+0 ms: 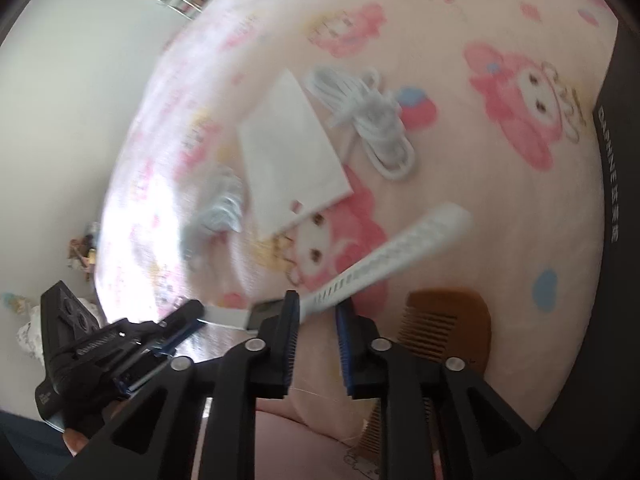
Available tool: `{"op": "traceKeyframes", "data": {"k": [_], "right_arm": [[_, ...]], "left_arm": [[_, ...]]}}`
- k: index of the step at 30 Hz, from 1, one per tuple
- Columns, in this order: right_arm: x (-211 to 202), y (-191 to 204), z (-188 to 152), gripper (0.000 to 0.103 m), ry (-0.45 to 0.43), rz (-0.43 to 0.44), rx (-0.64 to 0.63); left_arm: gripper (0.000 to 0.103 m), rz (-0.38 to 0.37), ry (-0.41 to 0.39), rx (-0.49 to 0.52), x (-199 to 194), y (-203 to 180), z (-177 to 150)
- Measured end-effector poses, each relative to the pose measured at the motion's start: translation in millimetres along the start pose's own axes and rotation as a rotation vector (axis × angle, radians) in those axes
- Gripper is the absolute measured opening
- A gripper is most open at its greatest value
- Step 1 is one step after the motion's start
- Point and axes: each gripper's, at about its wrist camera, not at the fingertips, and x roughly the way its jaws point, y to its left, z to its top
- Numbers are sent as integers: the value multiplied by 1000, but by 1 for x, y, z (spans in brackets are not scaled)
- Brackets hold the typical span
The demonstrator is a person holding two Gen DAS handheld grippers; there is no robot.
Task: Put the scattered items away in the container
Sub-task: 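Lift the white smartwatch off the blanket with the right tool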
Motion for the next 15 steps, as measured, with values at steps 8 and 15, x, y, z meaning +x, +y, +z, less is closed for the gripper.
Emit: {"op": "traceKeyframes", "data": {"k": [8,15], "right_arm": [[-8,-21,6,39,-97,57,102],[-21,-13,-4,7,-113,37,26]], "left_arm": [[28,-66,27,23,11,1,11],[7,-73,-39,100,-17,-14,1]]}}
